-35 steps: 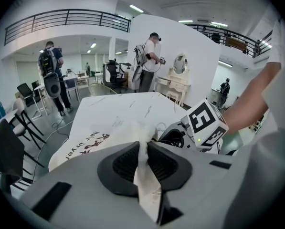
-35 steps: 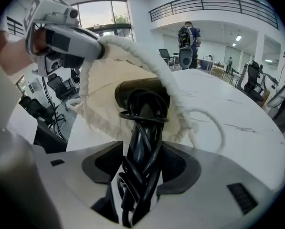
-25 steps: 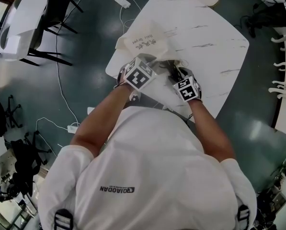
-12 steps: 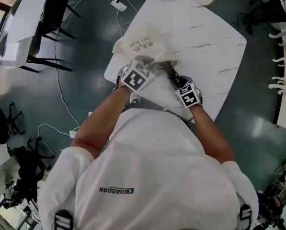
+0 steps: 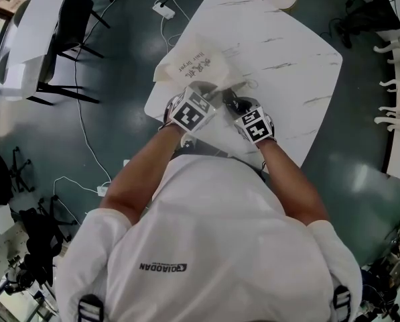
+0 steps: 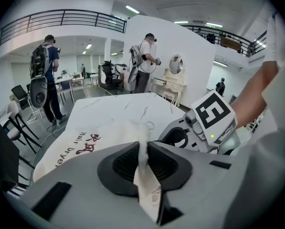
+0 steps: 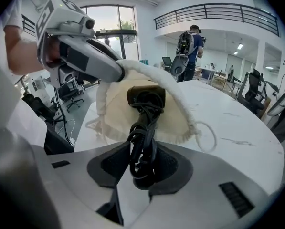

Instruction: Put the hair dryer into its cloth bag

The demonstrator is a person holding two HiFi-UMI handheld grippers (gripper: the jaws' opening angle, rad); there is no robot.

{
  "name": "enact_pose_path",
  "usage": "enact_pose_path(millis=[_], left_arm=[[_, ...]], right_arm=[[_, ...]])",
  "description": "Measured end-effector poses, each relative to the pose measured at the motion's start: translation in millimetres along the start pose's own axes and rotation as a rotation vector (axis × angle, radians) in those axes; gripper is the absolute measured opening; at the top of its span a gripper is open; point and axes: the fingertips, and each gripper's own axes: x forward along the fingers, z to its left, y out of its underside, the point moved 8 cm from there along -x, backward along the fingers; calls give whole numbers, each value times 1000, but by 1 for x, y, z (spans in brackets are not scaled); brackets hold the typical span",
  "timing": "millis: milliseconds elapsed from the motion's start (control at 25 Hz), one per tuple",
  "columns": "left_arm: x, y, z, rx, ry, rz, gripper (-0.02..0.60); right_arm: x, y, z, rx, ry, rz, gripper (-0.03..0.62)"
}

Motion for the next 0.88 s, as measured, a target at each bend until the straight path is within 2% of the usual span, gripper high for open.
enact_pose_path(millis=[280,560,760,880], left_arm=[[4,-4,-3,14,18,-12,71],[-3,-14,5,-6,56,-43,69],[5,-11,14,-74,78,-46,69],[11,-9,18,-103,87,-43,69]], right_arm=[[26,-39,-3,-46,-26,-35,150],[54,-59,-12,-61,12,-47,150],[69,-53,-23,-51,5,9,154],[66,-50,-24,-47,-2,-2,176]])
